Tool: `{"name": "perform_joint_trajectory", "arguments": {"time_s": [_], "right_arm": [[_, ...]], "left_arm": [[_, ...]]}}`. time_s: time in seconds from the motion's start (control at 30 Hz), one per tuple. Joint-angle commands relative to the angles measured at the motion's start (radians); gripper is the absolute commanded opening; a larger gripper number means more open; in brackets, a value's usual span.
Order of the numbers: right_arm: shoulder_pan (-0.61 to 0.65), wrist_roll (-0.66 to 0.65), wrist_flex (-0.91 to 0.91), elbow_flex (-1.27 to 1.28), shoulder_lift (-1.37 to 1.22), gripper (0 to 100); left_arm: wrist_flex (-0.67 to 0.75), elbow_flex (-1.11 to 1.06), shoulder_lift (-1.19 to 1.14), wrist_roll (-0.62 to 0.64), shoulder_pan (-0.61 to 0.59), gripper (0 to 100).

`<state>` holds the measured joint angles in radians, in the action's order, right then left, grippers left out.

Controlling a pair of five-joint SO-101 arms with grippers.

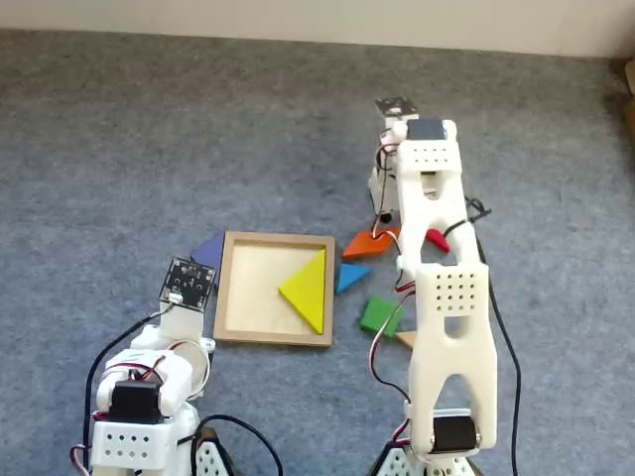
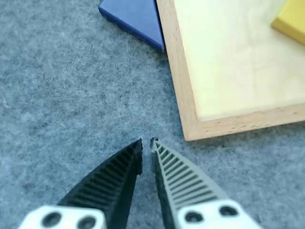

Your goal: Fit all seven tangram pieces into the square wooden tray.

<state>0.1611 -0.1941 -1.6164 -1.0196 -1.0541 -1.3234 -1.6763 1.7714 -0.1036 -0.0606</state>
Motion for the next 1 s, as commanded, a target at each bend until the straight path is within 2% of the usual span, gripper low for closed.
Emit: {"name": "perform_joint_trajectory", "arguments": {"time_s": [0.0,0.1,0.43,0.67,0.97], "right_arm": [[-0.036,0.011,-0.021,-0.038,0.002,26.9],[-0.036,0.011,-0.041,-0.038,0.004,23.3],[-0.033,0.011,-0.076,-0.09,0.004,23.2],[-0.033,0.005,-0.145,-0.223,-0.007,35.8],[-0.016,-0.052,-0.147,-0.122,0.004,36.1]], "left_arm": [[-0.002,-0.021,0.041,0.0,-0.01,5],[-0.002,-0.021,0.041,0.0,-0.01,5],[-0.002,-0.021,0.041,0.0,-0.01,5],[-0.002,-0.021,0.041,0.0,-0.01,5],[-0.002,-0.021,0.041,0.0,-0.01,5]]}}
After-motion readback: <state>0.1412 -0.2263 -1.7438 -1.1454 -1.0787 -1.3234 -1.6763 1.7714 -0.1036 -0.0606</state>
